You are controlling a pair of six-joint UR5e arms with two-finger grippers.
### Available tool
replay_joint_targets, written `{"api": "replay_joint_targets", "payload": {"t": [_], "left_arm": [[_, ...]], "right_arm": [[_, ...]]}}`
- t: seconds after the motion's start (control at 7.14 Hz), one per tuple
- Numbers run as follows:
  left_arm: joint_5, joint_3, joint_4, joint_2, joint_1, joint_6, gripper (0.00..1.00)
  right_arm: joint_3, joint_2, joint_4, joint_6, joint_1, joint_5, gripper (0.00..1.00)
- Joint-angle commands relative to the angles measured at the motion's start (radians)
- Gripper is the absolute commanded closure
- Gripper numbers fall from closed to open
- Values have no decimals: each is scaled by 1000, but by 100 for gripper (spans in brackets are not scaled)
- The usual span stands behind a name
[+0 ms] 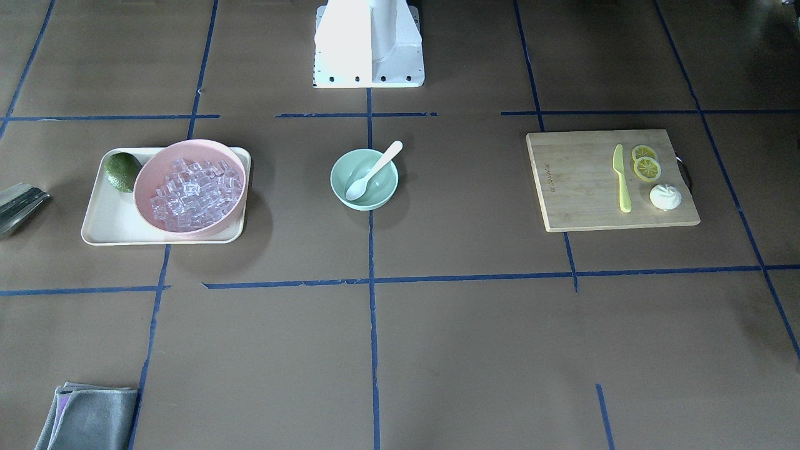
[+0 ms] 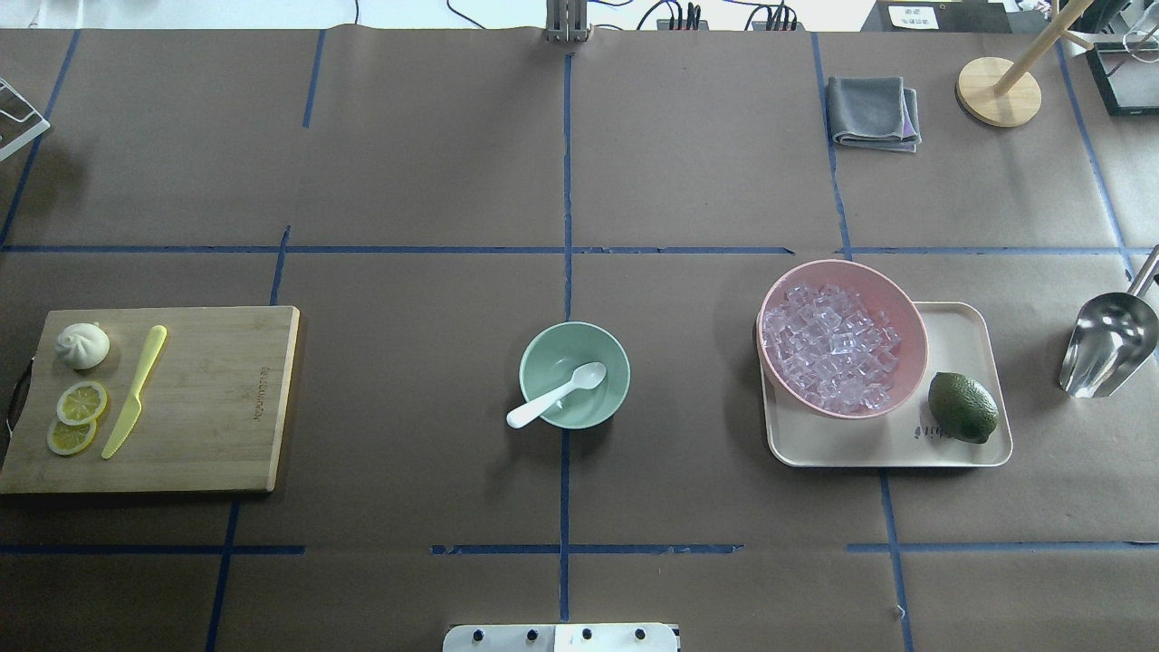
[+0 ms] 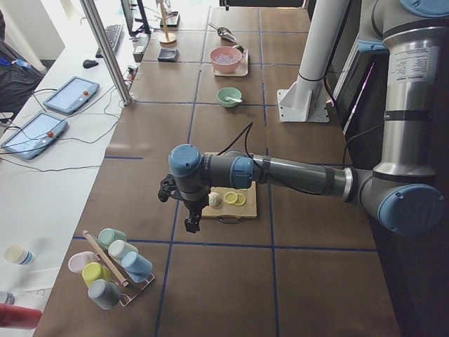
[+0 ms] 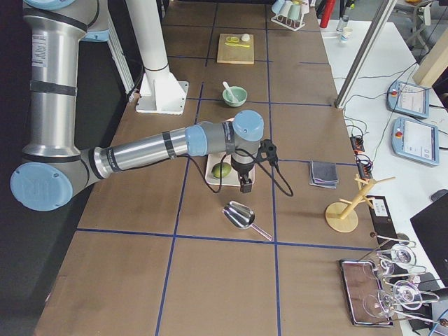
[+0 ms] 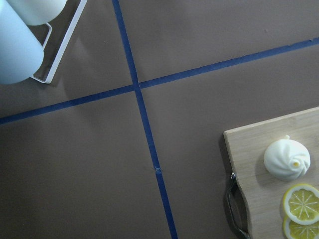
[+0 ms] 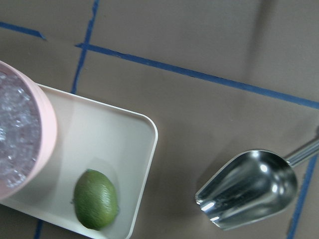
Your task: Put spoon and ice into bowl
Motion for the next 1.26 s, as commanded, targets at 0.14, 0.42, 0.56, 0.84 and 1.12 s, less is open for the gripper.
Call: {"api": "replay_joint_targets", "payload": {"t": [0.14, 0.42, 0.56, 0.84, 1.12], "left_arm": [[-10, -1, 0, 2, -6, 14, 0], [-13, 1, 0, 4, -7, 15, 0], [-15, -2, -2, 4, -7, 15, 0], [-15, -5, -2, 4, -7, 15, 0], [-15, -13, -2, 4, -12, 15, 0]], "right_arm": [[87, 157, 91, 597, -310, -228, 0], [86, 212, 99, 778, -487, -362, 0], [68, 237, 132, 844, -564, -434, 0], [-35, 242, 253, 863, -622, -499, 0], [-80, 239, 303, 863, -634, -501, 1]]}}
